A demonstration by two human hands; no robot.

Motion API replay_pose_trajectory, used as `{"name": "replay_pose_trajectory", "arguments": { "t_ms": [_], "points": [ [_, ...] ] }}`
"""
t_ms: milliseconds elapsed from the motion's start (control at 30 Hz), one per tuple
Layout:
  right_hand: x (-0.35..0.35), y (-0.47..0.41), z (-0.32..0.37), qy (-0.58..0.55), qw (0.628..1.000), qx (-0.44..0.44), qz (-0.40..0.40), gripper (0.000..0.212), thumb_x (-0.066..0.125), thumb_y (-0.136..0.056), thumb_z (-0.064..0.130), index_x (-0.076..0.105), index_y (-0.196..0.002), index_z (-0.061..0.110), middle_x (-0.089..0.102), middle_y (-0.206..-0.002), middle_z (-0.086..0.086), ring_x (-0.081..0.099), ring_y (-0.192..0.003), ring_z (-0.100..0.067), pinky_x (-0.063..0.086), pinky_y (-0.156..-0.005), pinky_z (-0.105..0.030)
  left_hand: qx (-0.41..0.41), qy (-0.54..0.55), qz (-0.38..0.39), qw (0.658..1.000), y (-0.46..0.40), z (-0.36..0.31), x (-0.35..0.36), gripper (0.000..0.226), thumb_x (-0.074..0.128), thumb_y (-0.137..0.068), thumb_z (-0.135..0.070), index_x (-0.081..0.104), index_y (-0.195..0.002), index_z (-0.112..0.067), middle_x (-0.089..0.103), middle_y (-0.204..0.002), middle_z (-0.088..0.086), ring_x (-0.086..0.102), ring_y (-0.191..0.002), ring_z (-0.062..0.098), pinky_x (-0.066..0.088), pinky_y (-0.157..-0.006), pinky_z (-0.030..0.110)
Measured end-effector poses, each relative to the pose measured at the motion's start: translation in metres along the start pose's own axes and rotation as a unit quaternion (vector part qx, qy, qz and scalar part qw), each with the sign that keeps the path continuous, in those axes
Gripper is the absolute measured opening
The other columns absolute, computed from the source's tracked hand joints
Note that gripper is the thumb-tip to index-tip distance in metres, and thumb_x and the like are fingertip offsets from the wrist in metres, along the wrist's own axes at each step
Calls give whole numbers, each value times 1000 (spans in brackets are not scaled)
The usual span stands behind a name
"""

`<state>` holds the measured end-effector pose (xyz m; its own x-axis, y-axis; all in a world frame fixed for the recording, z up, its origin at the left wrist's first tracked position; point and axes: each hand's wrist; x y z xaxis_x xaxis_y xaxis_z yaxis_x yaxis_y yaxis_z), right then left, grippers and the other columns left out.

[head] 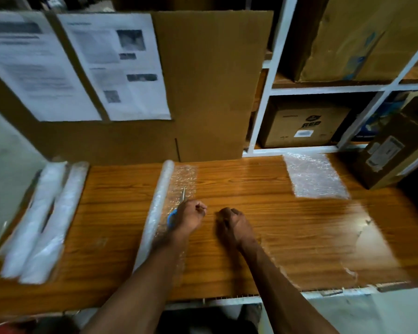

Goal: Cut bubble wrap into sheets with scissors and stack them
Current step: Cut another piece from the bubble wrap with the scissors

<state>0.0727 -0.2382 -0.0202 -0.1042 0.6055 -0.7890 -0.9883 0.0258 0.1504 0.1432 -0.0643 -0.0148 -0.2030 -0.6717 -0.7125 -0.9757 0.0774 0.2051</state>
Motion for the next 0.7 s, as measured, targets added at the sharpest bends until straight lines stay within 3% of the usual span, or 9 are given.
{"name": "replay_pose_trajectory", "arguments": {
  "t_ms": [100, 267, 367, 433, 567, 700],
  "points": [
    [28, 9, 28, -22, 1000, -12, 17, 51, 44, -95, 47, 63, -130, 15, 69, -118, -18, 66, -106, -40, 52, -84, -39, -9, -16, -30, 999, 18, 35, -22, 14, 73, -87, -17, 77, -88, -30, 74, -105, -4, 70, -99, 20, 55, -88, 29],
    [78, 12, 54, -40, 999, -4, 30, 55, 52, -93, 47, 62, -132, 10, 71, -117, -19, 67, -107, -39, 53, -87, -41, -57, -135, -113, 983, 47, 81, -49, 25, 73, -85, -22, 74, -105, -37, 58, -121, -6, 48, -117, 26, 43, -100, 38],
    [89, 15, 79, -49, 999, 23, 2, 36, 61, -98, 34, 63, -126, 11, 71, -116, -14, 68, -105, -36, 53, -85, -37, -88, -154, -92, 980, 58, 105, -58, 41, 75, -84, -26, 65, -121, -42, 43, -139, -4, 39, -124, 27, 42, -105, 44],
    [97, 12, 90, -49, 998, 43, -12, 28, 62, -99, 27, 61, -121, 10, 73, -109, -17, 70, -97, -39, 52, -74, -39, -86, -129, -77, 985, 59, 119, -61, 47, 76, -84, -21, 63, -124, -41, 40, -141, -1, 39, -125, 28, 44, -105, 43],
    [104, 8, 100, -29, 995, 100, -1, 30, 66, -96, 18, 54, -124, 15, 71, -96, -10, 68, -83, -34, 40, -59, -29, -62, -106, -69, 990, 60, 129, -67, 54, 74, -83, -8, 62, -125, -39, 43, -135, -2, 40, -123, 25, 47, -102, 38],
    [106, 10, 93, -76, 991, 110, -29, 30, 63, -93, 11, 58, -123, 16, 71, -91, -5, 67, -76, -28, 45, -59, -31, -38, -82, -61, 994, 57, 131, -72, 56, 70, -81, 0, 63, -128, -30, 49, -133, 0, 42, -124, 26, 44, -104, 35]
  ]
}}
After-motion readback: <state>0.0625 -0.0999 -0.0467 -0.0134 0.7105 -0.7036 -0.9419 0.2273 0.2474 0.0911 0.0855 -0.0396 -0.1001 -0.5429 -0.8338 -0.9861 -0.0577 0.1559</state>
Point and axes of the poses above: each hand's wrist, its own y-axis away from the middle knuckle, its own x-axis out of the palm, z = x × y
